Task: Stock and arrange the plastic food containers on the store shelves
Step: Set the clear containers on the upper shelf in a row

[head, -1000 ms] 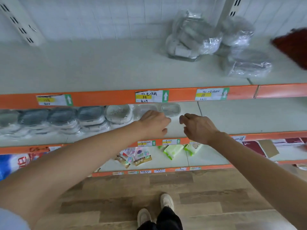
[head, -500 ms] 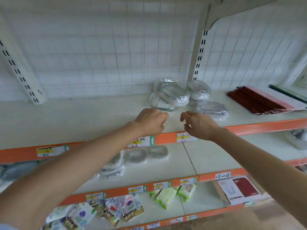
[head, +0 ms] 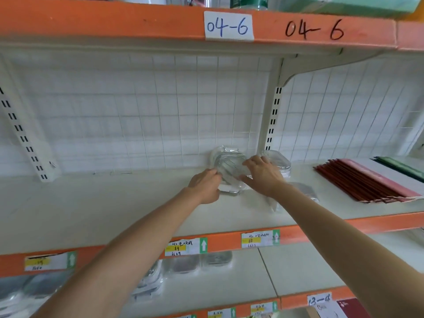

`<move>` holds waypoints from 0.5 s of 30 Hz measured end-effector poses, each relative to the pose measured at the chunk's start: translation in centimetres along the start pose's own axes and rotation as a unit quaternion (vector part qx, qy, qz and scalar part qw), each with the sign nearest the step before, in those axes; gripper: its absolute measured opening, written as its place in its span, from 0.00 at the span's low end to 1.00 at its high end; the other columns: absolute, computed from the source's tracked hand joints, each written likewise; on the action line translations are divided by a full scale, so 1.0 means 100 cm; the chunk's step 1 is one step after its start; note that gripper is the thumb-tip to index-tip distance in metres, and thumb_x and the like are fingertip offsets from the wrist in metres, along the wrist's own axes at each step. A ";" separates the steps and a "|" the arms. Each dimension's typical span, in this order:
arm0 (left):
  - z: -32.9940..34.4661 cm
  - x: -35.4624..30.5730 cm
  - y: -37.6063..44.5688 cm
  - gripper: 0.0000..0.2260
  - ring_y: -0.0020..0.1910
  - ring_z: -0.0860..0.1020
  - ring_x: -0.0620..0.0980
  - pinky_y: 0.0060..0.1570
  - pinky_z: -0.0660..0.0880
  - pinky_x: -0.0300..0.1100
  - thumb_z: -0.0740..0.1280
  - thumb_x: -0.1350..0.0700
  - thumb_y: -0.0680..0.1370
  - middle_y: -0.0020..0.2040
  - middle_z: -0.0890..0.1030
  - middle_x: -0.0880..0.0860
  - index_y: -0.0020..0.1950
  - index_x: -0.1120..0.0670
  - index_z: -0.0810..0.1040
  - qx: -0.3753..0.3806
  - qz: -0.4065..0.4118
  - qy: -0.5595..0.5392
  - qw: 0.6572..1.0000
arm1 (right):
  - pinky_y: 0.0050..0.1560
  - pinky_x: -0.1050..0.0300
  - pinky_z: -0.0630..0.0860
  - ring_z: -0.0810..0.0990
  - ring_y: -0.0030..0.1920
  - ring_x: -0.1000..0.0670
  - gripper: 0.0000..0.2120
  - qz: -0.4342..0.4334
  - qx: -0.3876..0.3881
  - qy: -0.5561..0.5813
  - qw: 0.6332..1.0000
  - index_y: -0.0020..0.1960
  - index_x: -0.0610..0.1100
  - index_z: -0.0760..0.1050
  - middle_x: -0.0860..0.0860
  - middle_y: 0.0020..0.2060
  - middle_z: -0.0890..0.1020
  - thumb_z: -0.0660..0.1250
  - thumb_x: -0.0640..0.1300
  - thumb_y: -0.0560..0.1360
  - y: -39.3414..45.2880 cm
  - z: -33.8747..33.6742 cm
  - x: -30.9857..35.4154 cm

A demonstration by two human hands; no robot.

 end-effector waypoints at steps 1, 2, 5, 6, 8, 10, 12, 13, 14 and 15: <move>0.007 0.001 0.004 0.18 0.66 0.68 0.55 0.60 0.70 0.49 0.60 0.59 0.77 0.65 0.69 0.55 0.66 0.58 0.70 0.018 -0.007 0.008 1.000 | 0.66 0.49 0.62 0.64 0.67 0.43 0.24 0.010 0.018 -0.009 1.000 0.67 0.47 0.68 0.47 0.67 0.68 0.59 0.60 0.77 0.005 0.006 -0.001; 0.015 0.002 0.007 0.18 0.66 0.68 0.56 0.61 0.69 0.49 0.61 0.58 0.77 0.66 0.69 0.56 0.67 0.58 0.68 0.040 -0.014 0.020 0.999 | 0.67 0.48 0.61 0.63 0.68 0.42 0.25 0.020 0.035 -0.012 0.999 0.67 0.48 0.67 0.46 0.67 0.67 0.58 0.62 0.76 0.008 0.012 -0.003; 0.029 0.006 0.008 0.20 0.66 0.67 0.56 0.60 0.67 0.49 0.62 0.56 0.77 0.66 0.67 0.56 0.68 0.58 0.65 0.065 -0.011 0.076 0.995 | 0.65 0.46 0.63 0.65 0.66 0.39 0.27 0.061 0.066 0.041 0.995 0.63 0.47 0.66 0.42 0.64 0.67 0.61 0.65 0.73 0.015 0.025 -0.007; 0.028 0.008 0.007 0.20 0.66 0.67 0.56 0.58 0.67 0.48 0.63 0.56 0.76 0.65 0.67 0.55 0.67 0.58 0.66 0.055 -0.006 0.083 0.995 | 0.64 0.46 0.64 0.66 0.65 0.39 0.28 0.073 0.070 0.069 0.993 0.61 0.46 0.66 0.42 0.63 0.68 0.63 0.65 0.72 0.016 0.027 -0.007; 0.024 0.012 0.002 0.21 0.64 0.67 0.55 0.54 0.68 0.47 0.65 0.55 0.74 0.63 0.67 0.55 0.66 0.57 0.66 0.034 -0.002 0.080 0.996 | 0.60 0.47 0.68 0.72 0.61 0.39 0.27 0.085 0.076 0.120 0.986 0.57 0.46 0.65 0.42 0.58 0.72 0.66 0.64 0.70 0.018 0.030 -0.002; 0.022 0.022 -0.006 0.22 0.63 0.68 0.56 0.50 0.69 0.47 0.67 0.53 0.73 0.63 0.67 0.55 0.65 0.56 0.66 0.026 -0.010 0.071 0.997 | 0.56 0.49 0.71 0.75 0.57 0.40 0.24 0.080 0.083 0.156 0.981 0.53 0.46 0.63 0.43 0.54 0.74 0.68 0.61 0.70 0.019 0.032 0.010; 0.024 0.035 -0.015 0.28 0.61 0.71 0.57 0.49 0.69 0.47 0.70 0.49 0.72 0.63 0.69 0.55 0.67 0.56 0.64 0.035 -0.026 0.065 0.997 | 0.56 0.47 0.72 0.73 0.58 0.40 0.26 0.075 0.081 0.170 0.979 0.55 0.45 0.63 0.43 0.56 0.73 0.70 0.60 0.69 0.018 0.034 0.022; 0.024 0.042 -0.020 0.30 0.61 0.72 0.57 0.49 0.69 0.47 0.71 0.48 0.72 0.63 0.70 0.55 0.68 0.56 0.63 0.039 -0.037 0.060 0.997 | 0.58 0.46 0.71 0.71 0.61 0.39 0.29 0.075 0.075 0.169 0.980 0.59 0.43 0.63 0.42 0.59 0.71 0.70 0.60 0.69 0.017 0.034 0.027; 0.022 0.049 -0.025 0.31 0.60 0.72 0.57 0.48 0.69 0.47 0.71 0.48 0.72 0.62 0.71 0.55 0.69 0.56 0.63 0.037 -0.047 0.059 0.996 | 0.61 0.45 0.70 0.69 0.63 0.39 0.33 0.076 0.066 0.166 0.981 0.63 0.41 0.62 0.41 0.61 0.70 0.70 0.60 0.69 0.016 0.033 0.030; 0.019 0.055 -0.030 0.30 0.59 0.73 0.56 0.47 0.69 0.46 0.71 0.48 0.72 0.62 0.71 0.54 0.68 0.55 0.64 0.031 -0.054 0.064 0.996 | 0.62 0.46 0.68 0.67 0.64 0.39 0.36 0.078 0.057 0.162 0.982 0.66 0.40 0.60 0.40 0.62 0.68 0.69 0.60 0.69 0.015 0.033 0.032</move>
Point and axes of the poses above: each hand's wrist, its own y-axis towards the middle knuckle, its own z-axis out of the palm, x = y × z, the point moved 10 cm from there along y, towards the middle knuckle
